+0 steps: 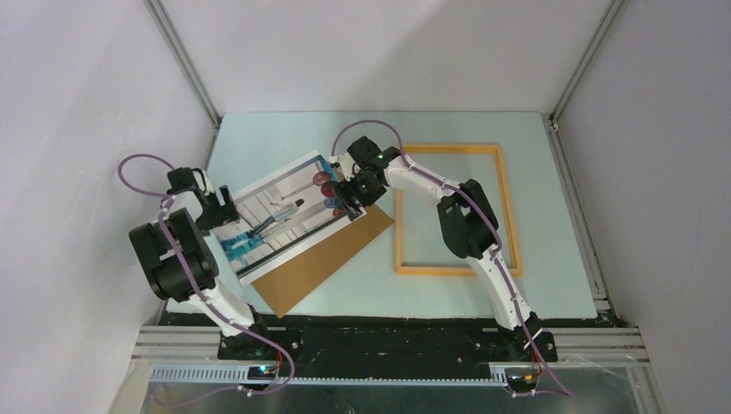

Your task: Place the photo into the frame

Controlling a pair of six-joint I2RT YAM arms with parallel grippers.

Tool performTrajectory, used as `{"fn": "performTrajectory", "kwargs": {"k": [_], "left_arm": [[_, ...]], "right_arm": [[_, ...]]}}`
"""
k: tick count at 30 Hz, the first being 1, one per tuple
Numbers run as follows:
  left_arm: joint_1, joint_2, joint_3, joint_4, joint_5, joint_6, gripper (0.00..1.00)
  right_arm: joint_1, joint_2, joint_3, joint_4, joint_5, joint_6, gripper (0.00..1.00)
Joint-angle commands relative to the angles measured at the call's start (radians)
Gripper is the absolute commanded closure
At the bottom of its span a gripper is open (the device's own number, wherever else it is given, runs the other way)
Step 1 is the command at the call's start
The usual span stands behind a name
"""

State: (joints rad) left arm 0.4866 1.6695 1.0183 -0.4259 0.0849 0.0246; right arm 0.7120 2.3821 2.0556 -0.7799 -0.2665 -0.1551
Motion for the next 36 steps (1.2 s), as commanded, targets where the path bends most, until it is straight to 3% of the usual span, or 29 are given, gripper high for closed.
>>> {"fn": "performTrajectory", "kwargs": {"k": [1, 5, 13, 17, 20, 29, 36], "left_arm": [[-0.016, 0.023, 0.044, 0.015, -0.013, -0.048, 0.05], [-0.028, 0.007, 0.03, 0.017, -0.05, -0.075, 0.01], [-0.038, -0.021, -0.002, 0.026, -0.068, -0.144, 0.02], [-0.048, -0.002, -0.002, 0.028, -0.052, -0.167, 0.05], [-0.056, 0.012, 0.007, 0.028, -0.054, -0.168, 0.13], [-0.064, -0.023, -0.023, 0.028, -0.081, -0.219, 0.06], [-0.064, -0.1, -0.101, 0.018, -0.103, -0.23, 0.07]], "right_arm": [[-0.012, 0.005, 0.028, -0.078, 0.019, -0.01, 0.17], [-0.012, 0.005, 0.033, -0.078, 0.008, -0.002, 0.17], [-0.011, 0.008, 0.049, -0.079, -0.004, 0.003, 0.16], [-0.01, 0.013, 0.052, -0.075, -0.011, 0.007, 0.16], [-0.01, 0.017, 0.064, -0.079, -0.015, 0.008, 0.16], [-0.012, 0.013, 0.076, -0.083, -0.024, 0.011, 0.15], [-0.014, 0.009, 0.069, -0.083, -0.029, 0.013, 0.15]]}}
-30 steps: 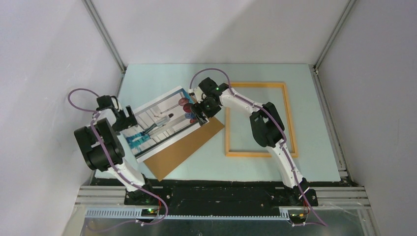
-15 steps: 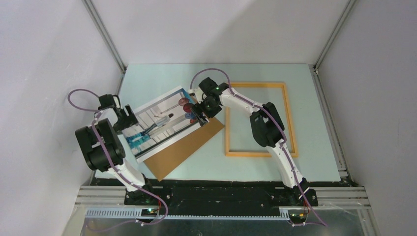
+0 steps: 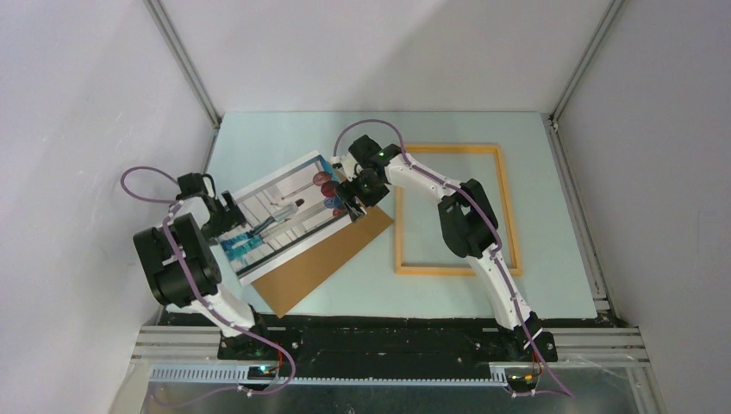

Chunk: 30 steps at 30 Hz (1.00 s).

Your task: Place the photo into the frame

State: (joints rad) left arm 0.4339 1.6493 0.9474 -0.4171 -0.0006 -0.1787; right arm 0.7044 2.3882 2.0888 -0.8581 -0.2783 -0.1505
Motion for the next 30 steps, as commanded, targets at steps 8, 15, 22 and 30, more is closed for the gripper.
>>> {"fn": "performTrajectory", "kwargs": {"k": [8, 15, 22, 30], "left_arm": [[-0.012, -0.092, -0.09, -0.022, 0.067, -0.029, 0.08], [-0.013, -0.064, -0.11, -0.061, 0.189, 0.001, 0.09], [-0.013, -0.05, -0.102, -0.097, 0.281, 0.022, 0.1], [-0.012, -0.145, -0.09, -0.147, 0.364, 0.058, 0.09]], "right_arm": [[-0.026, 0.02, 0.04, 0.001, -0.064, 0.01, 0.14], [-0.037, 0.042, 0.056, 0.007, -0.129, 0.015, 0.14], [-0.033, 0.049, 0.058, 0.01, -0.178, 0.015, 0.15], [-0.028, 0.058, 0.051, 0.017, -0.192, 0.019, 0.15]]}}
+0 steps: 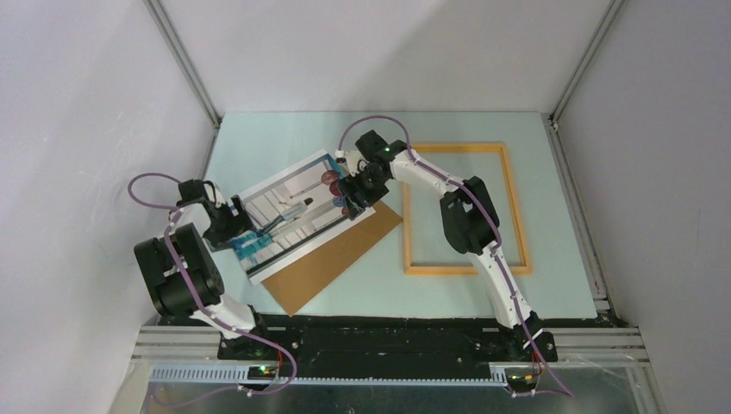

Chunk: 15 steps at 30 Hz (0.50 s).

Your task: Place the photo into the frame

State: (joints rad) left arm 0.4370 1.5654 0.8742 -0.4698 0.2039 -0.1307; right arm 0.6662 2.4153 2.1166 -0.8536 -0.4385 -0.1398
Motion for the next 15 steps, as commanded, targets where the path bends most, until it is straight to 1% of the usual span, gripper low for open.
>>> {"fn": "performTrajectory", "kwargs": {"k": [1, 8, 15], "left_arm": [[-0.015, -0.069, -0.015, -0.102, 0.177, 0.013, 0.09], [-0.015, -0.103, 0.008, -0.131, 0.265, 0.028, 0.09], [-0.014, -0.102, 0.003, -0.132, 0.281, 0.036, 0.1]], "right_arm": [[0.01, 0.032, 0.023, 0.014, -0.032, 0.009, 0.15], [0.012, 0.042, 0.023, 0.018, -0.052, 0.021, 0.16], [-0.01, 0.023, 0.023, 0.026, -0.034, 0.032, 0.16]]}}
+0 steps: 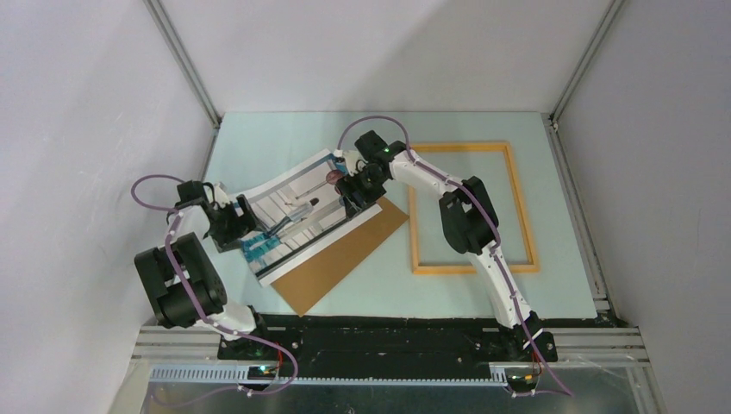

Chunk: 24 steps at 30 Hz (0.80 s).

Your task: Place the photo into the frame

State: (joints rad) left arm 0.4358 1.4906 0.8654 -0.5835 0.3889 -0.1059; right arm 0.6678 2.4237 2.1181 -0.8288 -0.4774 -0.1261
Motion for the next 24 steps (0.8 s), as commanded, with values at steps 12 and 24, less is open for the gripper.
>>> {"fn": "performTrajectory", "kwargs": {"k": [12, 24], "left_arm": [[-0.009, -0.019, 0.072, -0.014, 0.185, 0.03, 0.17], [-0.024, 0.092, 0.093, 0.018, 0.306, 0.079, 0.21]], "right_arm": [[-0.025, -0.013, 0.0, -0.013, 0.017, -0.007, 0.16], [-0.026, 0.002, -0.024, -0.003, -0.002, -0.009, 0.16]]}}
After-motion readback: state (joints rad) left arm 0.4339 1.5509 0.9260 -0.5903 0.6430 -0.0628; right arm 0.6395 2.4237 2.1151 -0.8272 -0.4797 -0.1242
